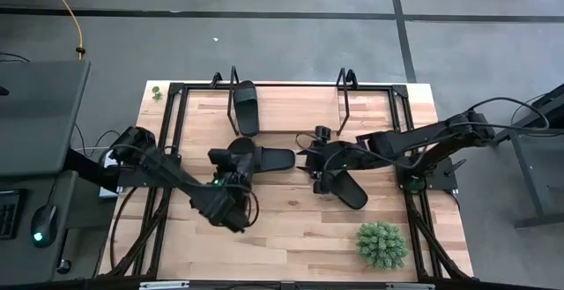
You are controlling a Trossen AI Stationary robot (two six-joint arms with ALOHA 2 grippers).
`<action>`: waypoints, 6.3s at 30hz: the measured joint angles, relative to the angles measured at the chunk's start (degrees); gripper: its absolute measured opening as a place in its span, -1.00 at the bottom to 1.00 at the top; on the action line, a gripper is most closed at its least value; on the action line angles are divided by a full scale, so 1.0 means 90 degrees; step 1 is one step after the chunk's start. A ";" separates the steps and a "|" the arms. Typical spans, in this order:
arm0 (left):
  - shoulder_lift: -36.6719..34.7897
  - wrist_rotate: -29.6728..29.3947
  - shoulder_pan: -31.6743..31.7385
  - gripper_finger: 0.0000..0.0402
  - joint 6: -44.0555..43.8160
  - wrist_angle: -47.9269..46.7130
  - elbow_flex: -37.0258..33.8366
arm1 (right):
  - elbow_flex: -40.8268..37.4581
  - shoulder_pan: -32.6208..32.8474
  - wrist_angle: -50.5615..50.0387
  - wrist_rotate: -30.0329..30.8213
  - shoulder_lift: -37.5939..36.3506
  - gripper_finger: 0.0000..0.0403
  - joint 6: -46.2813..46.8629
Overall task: Pick and place slides into the shelf
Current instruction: Put the black slipper on the shelf
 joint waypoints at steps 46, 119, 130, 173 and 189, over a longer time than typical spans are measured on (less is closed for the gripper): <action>-0.1256 0.1659 0.4051 -0.89 0.6856 0.5900 -0.0005 | 0.0000 -0.0544 -0.1465 -0.0078 -0.0650 -0.18 -0.0553; -0.0068 0.2815 0.6305 -0.93 0.8024 0.9631 -0.1530 | 0.0000 -0.0541 -0.1388 -0.0338 -0.0645 -0.18 -0.0434; 0.0205 0.2764 0.6300 -0.93 0.8177 0.9733 -0.1523 | 0.0000 -0.0541 -0.1378 -0.0340 -0.0645 -0.18 -0.0434; 0.0282 0.2670 0.6298 -0.93 0.8551 0.9551 -0.1525 | 0.0000 -0.0541 -0.1378 -0.0358 -0.0645 -0.18 -0.0432; 0.0276 0.2718 0.6300 -0.26 0.8503 0.9533 -0.1530 | 0.0000 -0.0542 -0.1380 -0.0360 -0.0645 -0.18 -0.0432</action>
